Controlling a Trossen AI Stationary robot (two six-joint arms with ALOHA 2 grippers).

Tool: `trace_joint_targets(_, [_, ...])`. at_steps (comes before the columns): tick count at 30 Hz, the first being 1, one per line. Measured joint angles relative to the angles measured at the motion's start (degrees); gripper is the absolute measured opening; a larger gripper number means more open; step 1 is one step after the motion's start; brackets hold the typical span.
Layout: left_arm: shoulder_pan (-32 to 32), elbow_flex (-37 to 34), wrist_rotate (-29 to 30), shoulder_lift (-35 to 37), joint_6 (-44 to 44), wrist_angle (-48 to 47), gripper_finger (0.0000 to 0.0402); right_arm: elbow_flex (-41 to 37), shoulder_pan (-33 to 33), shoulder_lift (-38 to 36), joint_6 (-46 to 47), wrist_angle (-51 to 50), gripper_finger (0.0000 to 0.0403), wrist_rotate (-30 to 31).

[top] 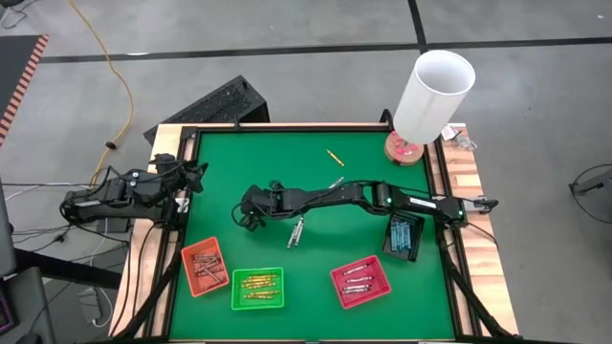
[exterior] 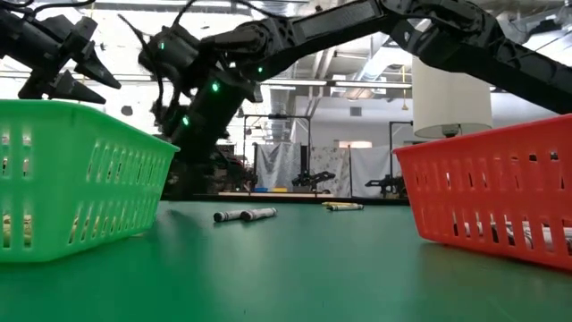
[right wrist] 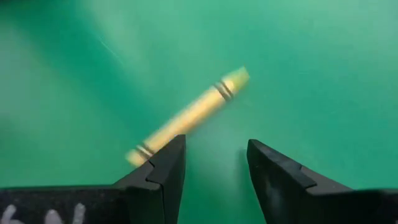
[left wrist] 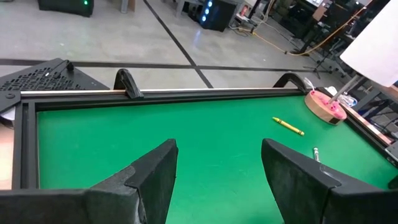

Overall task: Sort crayons
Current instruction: Put the yellow crayon into the green bin

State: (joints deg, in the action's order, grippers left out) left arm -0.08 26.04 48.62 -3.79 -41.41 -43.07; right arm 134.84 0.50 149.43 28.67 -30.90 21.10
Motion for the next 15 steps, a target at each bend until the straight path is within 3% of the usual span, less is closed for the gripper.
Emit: trace_joint_targets(15, [0.01,0.0,-0.09,0.0,0.01,0.03,0.0223,-1.11,0.11,-0.16,-2.14,8.99,0.0189,-0.32])
